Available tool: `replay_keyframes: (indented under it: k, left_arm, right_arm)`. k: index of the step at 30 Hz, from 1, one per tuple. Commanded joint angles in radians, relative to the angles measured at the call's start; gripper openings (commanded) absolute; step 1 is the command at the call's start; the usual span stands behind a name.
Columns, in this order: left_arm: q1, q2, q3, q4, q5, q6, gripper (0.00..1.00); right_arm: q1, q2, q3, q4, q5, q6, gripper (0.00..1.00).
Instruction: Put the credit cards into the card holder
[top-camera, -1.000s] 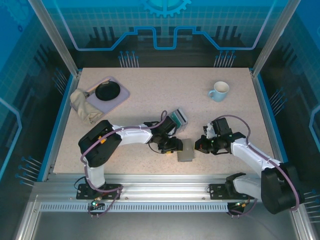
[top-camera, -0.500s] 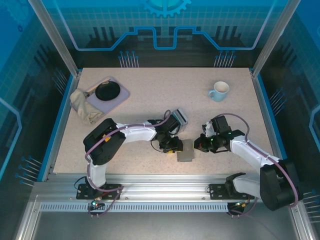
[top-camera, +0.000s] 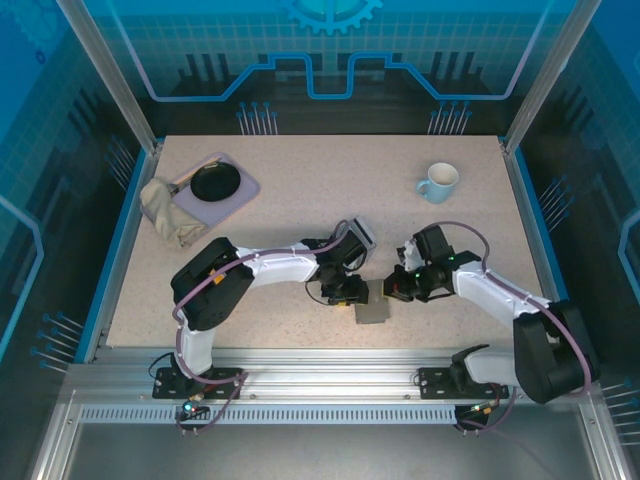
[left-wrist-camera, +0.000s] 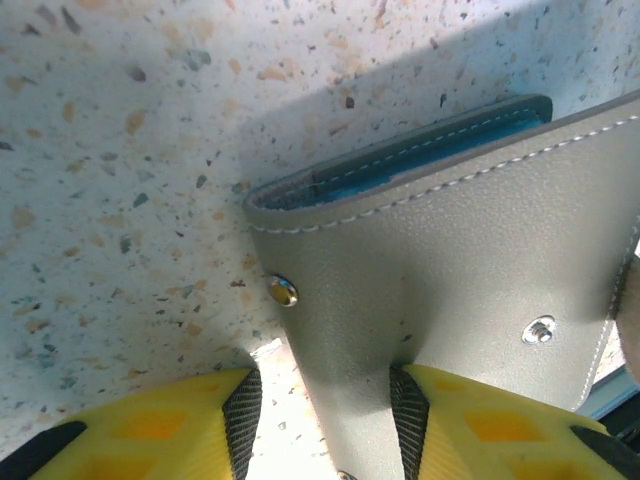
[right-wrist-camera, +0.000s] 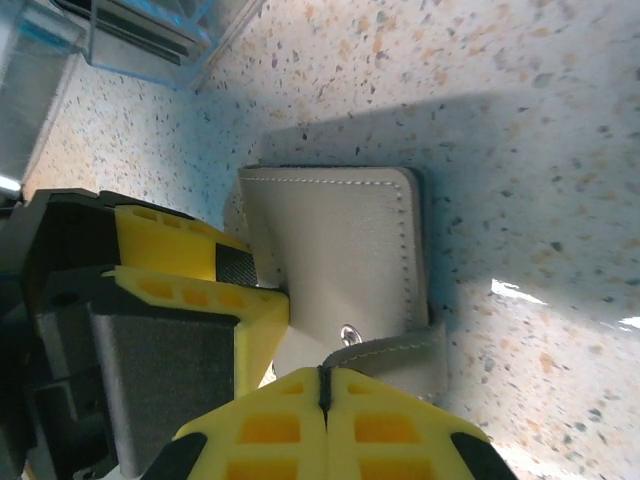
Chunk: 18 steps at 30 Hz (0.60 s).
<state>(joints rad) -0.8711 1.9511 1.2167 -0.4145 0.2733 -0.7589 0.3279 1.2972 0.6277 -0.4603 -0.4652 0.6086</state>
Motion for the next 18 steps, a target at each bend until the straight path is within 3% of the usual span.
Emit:
replay_keyframes:
  k: [1,18]
  left_arm:
    - [-0.049,0.099,-0.024,0.039,-0.009,0.017,0.43]
    - [-0.049,0.07,-0.052,0.092,0.001,-0.01,0.43]
  right_arm:
    - [0.035,0.035,0.031,0.055,-0.065,0.003,0.0]
    - [0.061,0.131,0.031,0.092,-0.042,0.017,0.0]
